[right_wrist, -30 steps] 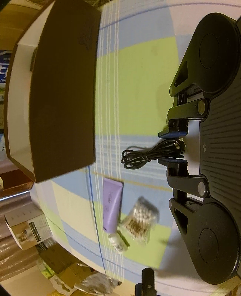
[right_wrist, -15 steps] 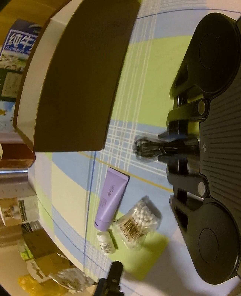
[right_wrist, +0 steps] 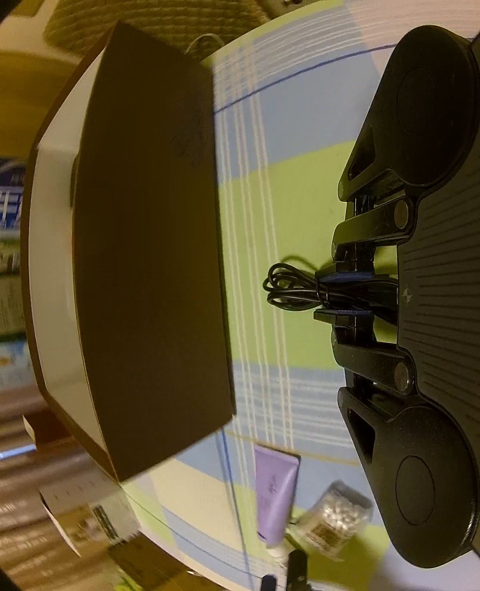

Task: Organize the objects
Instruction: 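Grasp the black cable with the right tool while the left tool grasps the white pill bottle, then lower the black cable and pill bottle into the brown box and open both tools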

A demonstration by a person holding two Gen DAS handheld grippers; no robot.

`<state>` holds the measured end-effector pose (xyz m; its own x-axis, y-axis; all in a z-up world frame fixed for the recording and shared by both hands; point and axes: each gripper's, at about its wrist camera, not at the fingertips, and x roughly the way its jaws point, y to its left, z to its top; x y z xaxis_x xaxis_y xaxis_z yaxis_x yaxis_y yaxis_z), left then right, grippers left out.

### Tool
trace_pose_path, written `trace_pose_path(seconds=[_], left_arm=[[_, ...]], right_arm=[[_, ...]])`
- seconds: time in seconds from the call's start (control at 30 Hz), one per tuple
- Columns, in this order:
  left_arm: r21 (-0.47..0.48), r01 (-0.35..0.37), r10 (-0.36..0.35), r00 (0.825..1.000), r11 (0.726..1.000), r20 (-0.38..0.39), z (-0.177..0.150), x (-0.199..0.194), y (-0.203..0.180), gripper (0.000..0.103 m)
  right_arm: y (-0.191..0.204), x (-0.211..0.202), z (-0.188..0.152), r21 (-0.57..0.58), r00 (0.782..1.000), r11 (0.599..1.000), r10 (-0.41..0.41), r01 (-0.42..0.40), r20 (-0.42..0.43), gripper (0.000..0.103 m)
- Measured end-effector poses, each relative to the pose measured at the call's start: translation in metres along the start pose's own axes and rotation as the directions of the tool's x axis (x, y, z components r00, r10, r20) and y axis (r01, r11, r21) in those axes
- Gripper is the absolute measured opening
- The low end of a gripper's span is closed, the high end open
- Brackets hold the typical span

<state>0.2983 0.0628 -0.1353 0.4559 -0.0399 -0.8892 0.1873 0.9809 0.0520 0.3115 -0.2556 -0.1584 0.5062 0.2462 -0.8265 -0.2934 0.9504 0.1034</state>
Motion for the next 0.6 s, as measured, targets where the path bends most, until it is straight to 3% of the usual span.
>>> trace_pose_path(seconds=[0.07, 0.23, 0.6], left_arm=[[0.038, 0.015, -0.014, 1.000, 0.999, -0.003, 0.002, 0.006, -0.001, 0.066], [0.036, 0.044, -0.044, 0.999, 0.998, -0.015, 0.003, 0.012, 0.001, 0.023], [-0.114, 0.017, -0.016, 1.000, 0.993, 0.007, -0.016, -0.014, 0.007, 0.022]], right_arm=[[0.000, -0.002, -0.001, 0.001, 1.000, 1.000, -0.006, 0.006, 0.001, 0.011], [-0.003, -0.007, -0.002, 0.006, 1.000, 1.000, -0.013, 0.013, 0.007, 0.011], [-0.004, -0.008, -0.006, 0.006, 1.000, 1.000, 0.011, -0.011, 0.014, 0.011]])
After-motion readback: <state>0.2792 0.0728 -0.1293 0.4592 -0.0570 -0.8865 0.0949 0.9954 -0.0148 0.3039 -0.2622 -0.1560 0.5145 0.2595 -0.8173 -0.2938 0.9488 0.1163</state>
